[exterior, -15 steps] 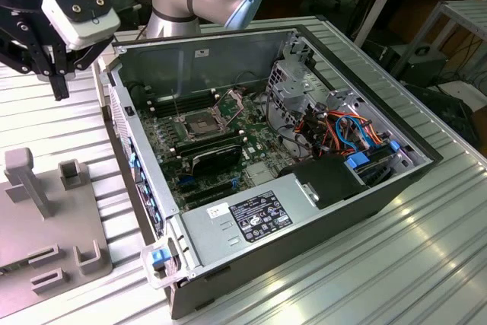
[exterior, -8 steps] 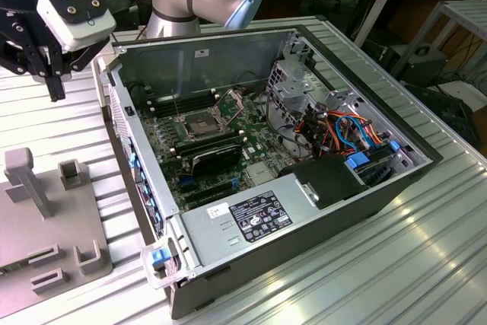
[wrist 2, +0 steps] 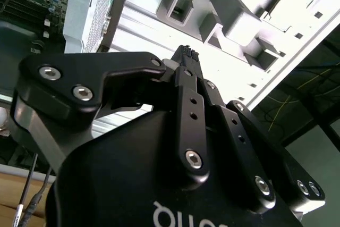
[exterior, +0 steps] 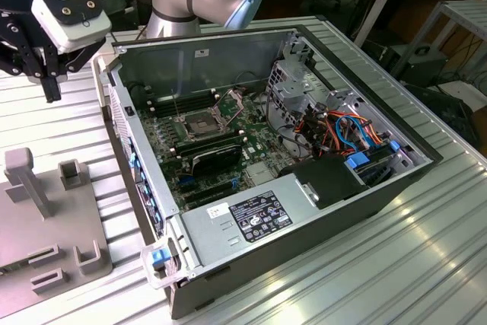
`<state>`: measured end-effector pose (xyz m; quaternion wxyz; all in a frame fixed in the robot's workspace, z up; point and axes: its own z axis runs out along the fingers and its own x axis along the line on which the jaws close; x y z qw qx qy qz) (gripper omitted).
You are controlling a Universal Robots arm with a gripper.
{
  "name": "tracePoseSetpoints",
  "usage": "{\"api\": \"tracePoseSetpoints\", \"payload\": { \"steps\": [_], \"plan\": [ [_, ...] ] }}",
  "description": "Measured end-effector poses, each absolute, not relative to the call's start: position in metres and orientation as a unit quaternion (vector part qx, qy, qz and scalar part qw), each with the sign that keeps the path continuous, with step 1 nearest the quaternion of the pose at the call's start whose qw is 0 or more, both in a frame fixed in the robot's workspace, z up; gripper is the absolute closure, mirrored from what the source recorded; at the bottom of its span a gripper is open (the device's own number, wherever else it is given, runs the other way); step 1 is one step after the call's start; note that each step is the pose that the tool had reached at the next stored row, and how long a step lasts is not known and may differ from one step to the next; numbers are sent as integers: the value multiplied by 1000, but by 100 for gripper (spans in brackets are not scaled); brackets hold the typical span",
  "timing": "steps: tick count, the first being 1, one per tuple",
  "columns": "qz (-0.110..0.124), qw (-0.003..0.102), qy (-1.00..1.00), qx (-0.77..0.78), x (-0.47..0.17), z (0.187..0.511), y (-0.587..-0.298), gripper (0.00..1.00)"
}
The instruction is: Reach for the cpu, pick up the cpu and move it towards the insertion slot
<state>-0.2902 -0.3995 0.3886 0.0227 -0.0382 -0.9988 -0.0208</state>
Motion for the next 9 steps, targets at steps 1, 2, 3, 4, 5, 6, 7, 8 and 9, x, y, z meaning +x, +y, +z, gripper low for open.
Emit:
{"api": "tracePoseSetpoints", "payload": {
  "steps": [1,2,3,4,5,6,7,8,9],
  "plan": [
    [-21,23,-999,-38,-290,388,-400,89],
    [-21,23,-999,-38,-291,388,-400,89],
    [-21,24,-999,-38,-291,388,-400,89],
    [-21,24,-999,-38,-291,388,-400,89],
    [-21,24,-999,-38,-291,388,-400,89],
    [-21,24,-999,-38,-292,388,-400,89],
    [-21,25,-999,-38,-292,388,-400,89],
    [-21,25,-999,-38,-292,388,-400,89],
    [-21,25,-999,-38,-293,388,-400,89]
  ]
}}
